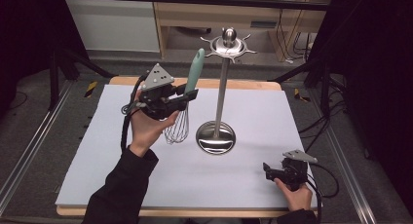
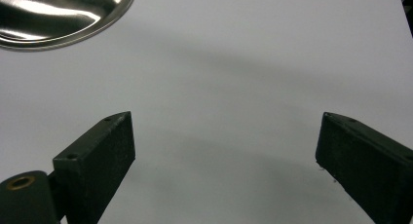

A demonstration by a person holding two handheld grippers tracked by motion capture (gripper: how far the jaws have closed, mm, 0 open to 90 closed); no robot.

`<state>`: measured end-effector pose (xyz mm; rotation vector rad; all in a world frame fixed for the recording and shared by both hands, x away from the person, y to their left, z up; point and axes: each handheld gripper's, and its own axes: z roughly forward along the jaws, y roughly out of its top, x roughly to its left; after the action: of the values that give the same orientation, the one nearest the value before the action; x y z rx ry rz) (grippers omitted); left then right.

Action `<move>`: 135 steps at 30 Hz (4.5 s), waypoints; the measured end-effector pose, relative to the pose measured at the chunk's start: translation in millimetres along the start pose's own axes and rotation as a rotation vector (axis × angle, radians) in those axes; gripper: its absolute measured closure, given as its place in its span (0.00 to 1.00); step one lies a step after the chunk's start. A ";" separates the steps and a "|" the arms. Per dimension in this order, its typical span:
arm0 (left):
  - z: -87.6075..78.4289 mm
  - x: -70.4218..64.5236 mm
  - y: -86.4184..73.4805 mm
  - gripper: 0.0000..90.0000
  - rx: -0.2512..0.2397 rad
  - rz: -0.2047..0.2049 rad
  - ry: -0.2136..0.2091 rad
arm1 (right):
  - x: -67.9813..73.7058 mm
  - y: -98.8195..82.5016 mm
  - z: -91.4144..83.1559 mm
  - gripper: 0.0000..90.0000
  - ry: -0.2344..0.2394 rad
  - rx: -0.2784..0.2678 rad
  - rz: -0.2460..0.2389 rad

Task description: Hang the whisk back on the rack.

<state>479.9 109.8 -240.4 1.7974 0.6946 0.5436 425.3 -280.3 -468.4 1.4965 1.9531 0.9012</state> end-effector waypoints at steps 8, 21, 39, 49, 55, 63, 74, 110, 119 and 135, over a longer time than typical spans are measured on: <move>5.5 -3.0 1.1 0.76 0.015 0.010 0.004 | 0.2 0.1 -0.4 0.09 0.005 -0.001 0.002; 15.7 -5.5 6.6 0.76 0.043 0.014 0.016 | 0.3 0.4 -0.6 0.09 0.004 -0.002 0.001; 33.0 -6.7 8.0 0.76 0.056 0.001 0.018 | 0.9 1.1 -1.4 0.08 0.011 -0.001 0.008; 40.8 -6.5 4.7 0.76 0.028 0.013 0.035 | 1.1 1.1 -1.5 0.08 0.011 -0.002 0.005; 47.3 -8.6 1.1 0.76 0.006 -0.005 0.023 | 1.3 0.9 -0.7 0.08 0.010 -0.001 -0.003; 52.0 -8.2 -4.7 0.76 -0.036 0.005 0.030 | 1.9 0.6 -0.4 0.08 0.007 0.002 -0.006; 58.0 -5.8 -7.5 0.76 -0.058 0.009 0.023 | 2.8 0.1 0.2 0.08 0.005 0.006 -0.006; 47.7 -7.4 -27.8 0.45 -0.023 -0.011 0.021 | 0.8 -0.2 -1.2 0.08 0.004 0.003 -0.009; 36.5 -1.1 -52.7 0.41 0.013 -0.023 0.038 | 1.5 -0.7 -1.0 0.08 0.003 0.007 -0.002; 17.3 8.2 -109.1 0.40 0.102 -0.031 0.047 | 0.4 -2.2 0.0 0.08 0.003 0.011 -0.007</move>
<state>476.0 130.6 -349.1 1.8704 0.7934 0.5394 423.8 -280.4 -470.1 1.4938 1.9671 0.8916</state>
